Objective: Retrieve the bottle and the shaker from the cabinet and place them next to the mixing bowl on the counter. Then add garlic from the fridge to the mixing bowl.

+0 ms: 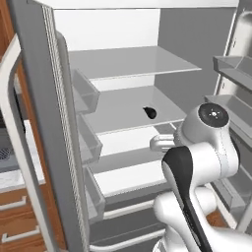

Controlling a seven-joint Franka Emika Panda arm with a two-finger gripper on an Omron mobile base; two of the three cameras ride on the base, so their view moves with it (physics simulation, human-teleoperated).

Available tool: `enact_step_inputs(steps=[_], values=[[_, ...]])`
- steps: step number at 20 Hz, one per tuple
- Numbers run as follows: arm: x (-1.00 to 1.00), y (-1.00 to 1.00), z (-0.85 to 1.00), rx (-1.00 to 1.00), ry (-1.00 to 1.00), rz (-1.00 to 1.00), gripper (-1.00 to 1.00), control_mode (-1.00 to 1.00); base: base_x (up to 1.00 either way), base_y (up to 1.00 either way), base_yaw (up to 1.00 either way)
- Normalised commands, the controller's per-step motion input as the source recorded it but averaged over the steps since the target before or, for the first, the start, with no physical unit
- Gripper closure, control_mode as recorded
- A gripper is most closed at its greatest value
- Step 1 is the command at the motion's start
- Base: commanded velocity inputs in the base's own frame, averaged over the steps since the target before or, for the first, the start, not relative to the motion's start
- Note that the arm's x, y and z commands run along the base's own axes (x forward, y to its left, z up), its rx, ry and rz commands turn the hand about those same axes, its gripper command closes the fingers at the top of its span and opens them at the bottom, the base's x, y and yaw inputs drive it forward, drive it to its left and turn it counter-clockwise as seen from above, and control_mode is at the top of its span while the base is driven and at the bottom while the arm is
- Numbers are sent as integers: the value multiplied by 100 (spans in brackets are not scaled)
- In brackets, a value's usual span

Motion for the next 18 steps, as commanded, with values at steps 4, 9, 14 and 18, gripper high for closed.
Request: enact_step_inputs(steps=[4, 9, 14, 18], values=[[0, 0, 0, 0, 0, 0, 100, 100, -86, 28, 0], [0, 0, 0, 0, 0, 0, 100, 100, -90, 61, 0], [0, 0, 0, 0, 0, 0, 100, 100, -87, 95, 0], [0, 0, 0, 0, 0, 0, 100, 100, -45, 100, 0]])
